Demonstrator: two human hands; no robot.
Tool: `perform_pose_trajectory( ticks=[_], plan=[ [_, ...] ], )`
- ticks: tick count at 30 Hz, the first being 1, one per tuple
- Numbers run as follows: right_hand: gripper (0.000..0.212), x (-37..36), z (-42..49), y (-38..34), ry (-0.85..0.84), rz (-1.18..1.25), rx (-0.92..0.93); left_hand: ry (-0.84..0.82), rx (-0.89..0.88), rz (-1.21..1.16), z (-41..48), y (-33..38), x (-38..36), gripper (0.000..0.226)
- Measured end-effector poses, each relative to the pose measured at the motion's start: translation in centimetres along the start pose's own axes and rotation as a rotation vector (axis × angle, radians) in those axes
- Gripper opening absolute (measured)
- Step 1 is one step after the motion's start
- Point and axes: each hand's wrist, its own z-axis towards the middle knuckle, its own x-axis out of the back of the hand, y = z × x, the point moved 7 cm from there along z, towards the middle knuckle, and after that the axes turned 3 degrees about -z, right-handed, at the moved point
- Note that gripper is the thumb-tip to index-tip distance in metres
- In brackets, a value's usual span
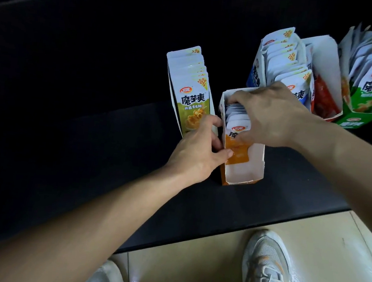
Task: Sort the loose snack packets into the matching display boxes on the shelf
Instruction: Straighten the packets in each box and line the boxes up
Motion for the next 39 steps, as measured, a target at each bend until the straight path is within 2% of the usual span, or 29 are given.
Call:
perform_pose_trajectory(
  ticks=[7,13,16,21,30,39],
  plan=[
    [0.061,0.5,0.4,-0.3,-0.034,0.021,0.022,0.003,0.004,0.007,0.0,-0.1,0.2,0.056],
    [0.069,1.1,0.2,0.4,-0.037,0.034,0.003,-0.010,-0.013,0.020,0.0,-0.1,0.1,0.057],
    [0.084,0.5,-0.1,0.3,0.058,0.026,-0.005,-0.007,-0.011,0.013,0.0,-0.4,0.2,0.058],
    [0.095,0.4,-2.0,-0.4,0.332,-0.037,-0.036,0.012,-0.011,0.022,0.1,-0.3,0.2,0.058],
    [0.106,-0.9,-0.7,0.3,0.179,0.003,-0.027,0.010,-0.013,0.025,0.0,-0.3,0.2,0.057],
    [0.096,0.4,-3.5,0.4,0.332,0.152,-0.094,0.054,-0.015,-0.001,0.0,-0.4,0.6,0.056]
  ],
)
